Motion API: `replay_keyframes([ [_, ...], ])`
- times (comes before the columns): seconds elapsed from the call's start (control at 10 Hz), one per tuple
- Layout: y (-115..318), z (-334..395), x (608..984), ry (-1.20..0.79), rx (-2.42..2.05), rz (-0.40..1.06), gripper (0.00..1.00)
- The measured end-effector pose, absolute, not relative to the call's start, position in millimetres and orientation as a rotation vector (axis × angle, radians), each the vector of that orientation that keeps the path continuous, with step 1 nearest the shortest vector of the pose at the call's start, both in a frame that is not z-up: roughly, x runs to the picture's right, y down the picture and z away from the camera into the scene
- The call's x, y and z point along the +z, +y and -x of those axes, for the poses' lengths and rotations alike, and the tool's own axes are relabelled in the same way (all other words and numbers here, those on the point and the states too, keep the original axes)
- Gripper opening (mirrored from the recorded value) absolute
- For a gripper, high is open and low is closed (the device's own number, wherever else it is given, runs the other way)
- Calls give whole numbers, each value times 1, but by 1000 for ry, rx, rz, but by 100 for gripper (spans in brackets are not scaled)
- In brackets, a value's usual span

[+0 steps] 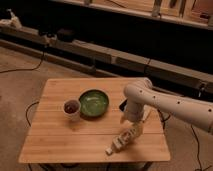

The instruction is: Place the bottle in the ceramic bowl

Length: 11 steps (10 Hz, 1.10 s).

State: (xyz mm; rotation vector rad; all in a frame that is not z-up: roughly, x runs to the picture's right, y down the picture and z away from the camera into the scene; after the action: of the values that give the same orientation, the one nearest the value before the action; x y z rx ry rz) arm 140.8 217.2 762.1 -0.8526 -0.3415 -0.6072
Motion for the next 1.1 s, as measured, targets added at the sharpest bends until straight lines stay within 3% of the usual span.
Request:
replay_keyframes([
  [0.9, 238, -152, 771, -299, -619, 732, 66],
  [1.1, 242, -155, 772, -303, -606, 714, 60],
])
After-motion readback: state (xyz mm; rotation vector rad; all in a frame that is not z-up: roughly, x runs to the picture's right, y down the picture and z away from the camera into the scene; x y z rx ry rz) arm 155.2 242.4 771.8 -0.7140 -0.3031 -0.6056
